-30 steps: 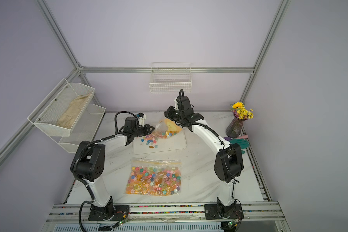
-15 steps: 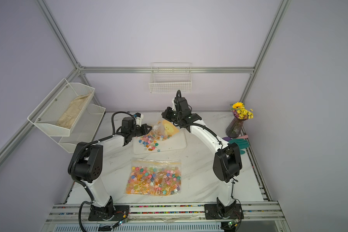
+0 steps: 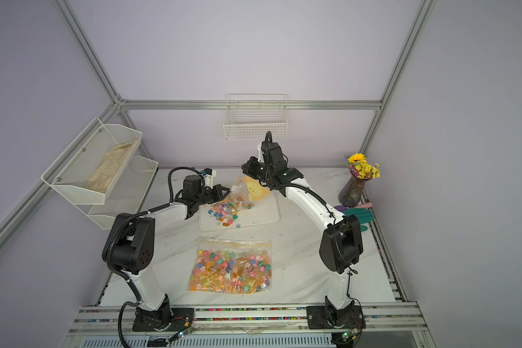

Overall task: Pour candies out of the ziploc bag
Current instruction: 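Pour the candies out of the ziploc bag onto the tray, then place the ziploc bag at the center of the board.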

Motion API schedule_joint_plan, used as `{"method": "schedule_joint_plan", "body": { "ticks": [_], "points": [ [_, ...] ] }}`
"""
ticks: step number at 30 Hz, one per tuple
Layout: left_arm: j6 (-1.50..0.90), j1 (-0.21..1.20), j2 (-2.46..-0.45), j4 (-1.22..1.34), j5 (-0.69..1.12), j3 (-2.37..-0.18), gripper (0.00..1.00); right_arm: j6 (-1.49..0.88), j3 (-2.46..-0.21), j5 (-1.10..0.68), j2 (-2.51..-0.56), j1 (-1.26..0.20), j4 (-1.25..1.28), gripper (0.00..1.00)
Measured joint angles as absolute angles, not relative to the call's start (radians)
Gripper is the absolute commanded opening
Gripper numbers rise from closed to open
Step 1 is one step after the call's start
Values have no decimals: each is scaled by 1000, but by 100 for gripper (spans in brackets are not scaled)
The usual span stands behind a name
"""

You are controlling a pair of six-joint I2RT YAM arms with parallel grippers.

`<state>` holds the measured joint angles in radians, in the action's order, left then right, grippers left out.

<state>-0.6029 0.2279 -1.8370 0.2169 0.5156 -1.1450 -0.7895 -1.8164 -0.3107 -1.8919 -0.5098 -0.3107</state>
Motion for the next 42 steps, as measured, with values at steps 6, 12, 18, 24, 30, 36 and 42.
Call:
{"method": "schedule_joint_plan", "body": {
  "ticks": [6, 12, 18, 24, 30, 36, 42],
  "points": [
    [-622, 265, -1839, 236, 521, -1145, 3, -779, -1852, -308, -1892, -517, -317, 0],
    [-636, 284, -1839, 249, 521, -1145, 3, -776, -1867, -305, -1892, -518, -326, 0],
    [-636, 292, -1839, 250, 521, -1145, 3, -775, -1866, -302, -1887, -518, -332, 0],
    [-637, 321, -1837, 248, 537, -1145, 3, -768, -1765, -239, -1792, -514, -343, 0],
    [-635, 391, -1782, 215, 558, -1145, 3, -804, -1544, -113, -1564, -488, -358, 0],
    [-635, 495, -1677, 199, 569, -1124, 4, -883, -1296, 37, -1298, -469, -394, 0],
    [-636, 598, -1618, 193, 569, -1073, 5, -976, -1112, 170, -1069, -466, -513, 0]
  ]
}}
